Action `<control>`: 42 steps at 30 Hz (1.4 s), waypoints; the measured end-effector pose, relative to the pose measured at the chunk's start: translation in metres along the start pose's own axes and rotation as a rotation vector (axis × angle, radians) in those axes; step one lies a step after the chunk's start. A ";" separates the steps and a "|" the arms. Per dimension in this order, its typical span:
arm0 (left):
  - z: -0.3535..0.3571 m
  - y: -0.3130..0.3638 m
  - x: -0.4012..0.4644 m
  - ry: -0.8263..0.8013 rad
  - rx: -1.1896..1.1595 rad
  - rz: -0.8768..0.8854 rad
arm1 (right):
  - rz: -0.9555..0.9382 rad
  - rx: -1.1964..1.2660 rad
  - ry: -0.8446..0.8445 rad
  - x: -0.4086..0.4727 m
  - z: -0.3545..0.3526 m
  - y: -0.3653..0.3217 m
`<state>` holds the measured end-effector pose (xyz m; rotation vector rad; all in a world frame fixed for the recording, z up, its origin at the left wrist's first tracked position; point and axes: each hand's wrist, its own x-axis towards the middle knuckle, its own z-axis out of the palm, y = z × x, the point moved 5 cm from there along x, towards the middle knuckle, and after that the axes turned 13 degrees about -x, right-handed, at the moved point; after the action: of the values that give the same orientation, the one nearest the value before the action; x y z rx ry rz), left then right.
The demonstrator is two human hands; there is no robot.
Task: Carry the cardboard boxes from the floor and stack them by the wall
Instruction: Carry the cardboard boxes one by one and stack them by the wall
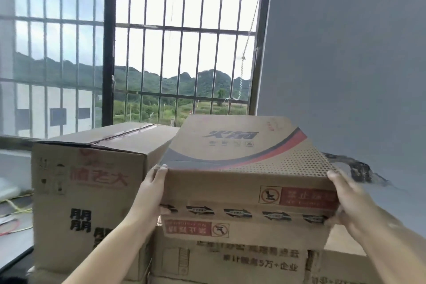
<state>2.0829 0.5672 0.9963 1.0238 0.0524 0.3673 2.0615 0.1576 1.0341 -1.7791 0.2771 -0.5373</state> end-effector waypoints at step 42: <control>-0.022 -0.057 0.056 -0.228 0.428 0.285 | -0.408 -0.261 -0.228 0.029 0.130 0.056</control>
<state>2.1461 0.5768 0.9433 1.4973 -0.2322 0.5084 2.1555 0.2391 0.9615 -2.1460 -0.1889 -0.5970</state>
